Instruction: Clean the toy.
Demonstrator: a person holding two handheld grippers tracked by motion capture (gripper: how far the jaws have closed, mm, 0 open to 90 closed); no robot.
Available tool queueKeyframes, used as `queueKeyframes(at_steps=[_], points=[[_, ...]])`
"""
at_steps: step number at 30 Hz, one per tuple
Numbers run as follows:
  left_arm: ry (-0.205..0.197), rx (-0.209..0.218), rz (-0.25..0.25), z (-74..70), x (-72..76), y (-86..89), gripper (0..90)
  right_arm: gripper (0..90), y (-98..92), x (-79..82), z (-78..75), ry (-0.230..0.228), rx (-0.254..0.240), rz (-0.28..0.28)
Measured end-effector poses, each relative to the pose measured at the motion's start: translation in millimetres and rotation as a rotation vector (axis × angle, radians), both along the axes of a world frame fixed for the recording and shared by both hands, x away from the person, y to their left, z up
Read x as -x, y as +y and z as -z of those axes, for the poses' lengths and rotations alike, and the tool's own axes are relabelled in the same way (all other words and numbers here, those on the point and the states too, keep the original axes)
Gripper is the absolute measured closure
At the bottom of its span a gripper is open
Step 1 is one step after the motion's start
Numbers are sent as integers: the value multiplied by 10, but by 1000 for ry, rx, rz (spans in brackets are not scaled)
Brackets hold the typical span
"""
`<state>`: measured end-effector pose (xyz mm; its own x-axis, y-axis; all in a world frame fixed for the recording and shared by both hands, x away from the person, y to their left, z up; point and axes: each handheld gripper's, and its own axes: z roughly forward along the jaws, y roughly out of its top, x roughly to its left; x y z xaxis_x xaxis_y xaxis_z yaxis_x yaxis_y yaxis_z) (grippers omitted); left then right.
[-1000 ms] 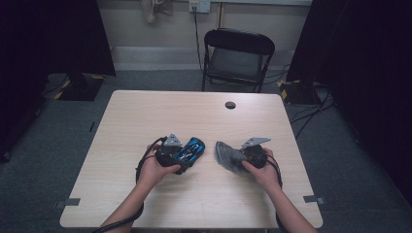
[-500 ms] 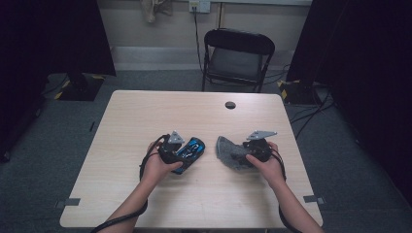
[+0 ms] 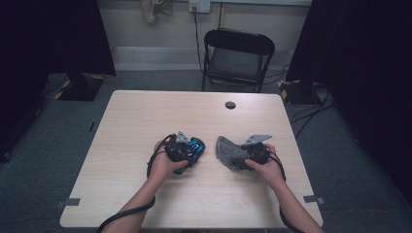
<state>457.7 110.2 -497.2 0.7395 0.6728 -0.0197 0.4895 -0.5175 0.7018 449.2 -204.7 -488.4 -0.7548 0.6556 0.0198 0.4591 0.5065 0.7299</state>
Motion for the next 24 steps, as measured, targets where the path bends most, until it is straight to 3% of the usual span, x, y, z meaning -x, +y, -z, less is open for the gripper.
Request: queueKeyframes(at_steps=[9,12,14,24], points=[[-7,-1,-36,4,33,-20,154,228,-16,43,88,-10,-39,32],[-8,5,-42,-1,51,-21,182,228,-8,58,105,-20,-38,41],[-14,-13,-40,-22,68,-36,250,228,-2,61,110,-22,-39,45],[3,-15,-57,-36,94,-43,258,223,10,72,116,-26,-36,60]])
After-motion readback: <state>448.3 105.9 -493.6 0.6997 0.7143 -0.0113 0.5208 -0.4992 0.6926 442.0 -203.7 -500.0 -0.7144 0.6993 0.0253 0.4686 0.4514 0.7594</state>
